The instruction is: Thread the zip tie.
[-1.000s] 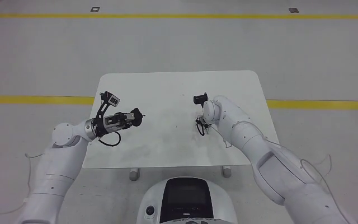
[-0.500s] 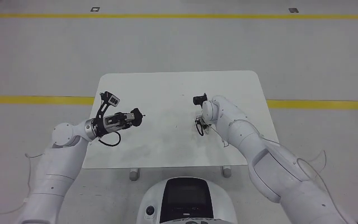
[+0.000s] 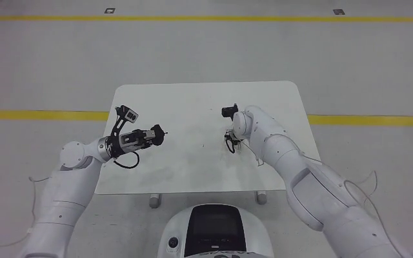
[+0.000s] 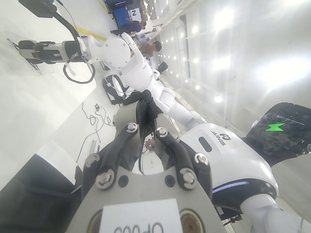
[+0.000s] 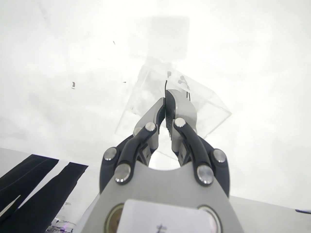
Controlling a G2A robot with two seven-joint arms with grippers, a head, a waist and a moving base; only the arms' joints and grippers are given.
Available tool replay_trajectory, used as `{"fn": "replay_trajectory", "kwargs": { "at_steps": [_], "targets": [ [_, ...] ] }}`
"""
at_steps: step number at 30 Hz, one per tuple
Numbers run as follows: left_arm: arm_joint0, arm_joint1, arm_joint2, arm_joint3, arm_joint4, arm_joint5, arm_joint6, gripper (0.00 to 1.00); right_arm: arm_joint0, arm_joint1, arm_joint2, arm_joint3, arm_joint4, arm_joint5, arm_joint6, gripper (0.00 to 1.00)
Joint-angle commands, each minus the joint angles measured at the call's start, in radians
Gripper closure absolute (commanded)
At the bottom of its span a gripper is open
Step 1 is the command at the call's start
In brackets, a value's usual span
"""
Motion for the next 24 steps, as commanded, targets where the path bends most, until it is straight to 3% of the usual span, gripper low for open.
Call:
{"fn": "replay_trajectory", "kwargs": {
  "at_steps": [1,10,18,24],
  "targets": [
    [0.0,0.0,0.0,0.0,0.0,0.0,0.0,1.0,-0.002,0.004,0.008,-0.007,0.0,-0.003,0.003,1.0],
    [0.0,0.0,0.0,0.0,0.0,0.0,0.0,1.0,-0.011,0.047,0.091,-0.074,0.057,-0.061,0.028,1.0],
    [0.0,0.0,0.0,0.0,0.0,0.0,0.0,1.0,-0.073,0.118,0.206,-0.238,0.094,-0.072,0.075,1.0],
    [0.0,0.0,0.0,0.0,0.0,0.0,0.0,1.0,-0.073,0.118,0.206,-0.238,0.094,-0.072,0.075,1.0]
  ]
}}
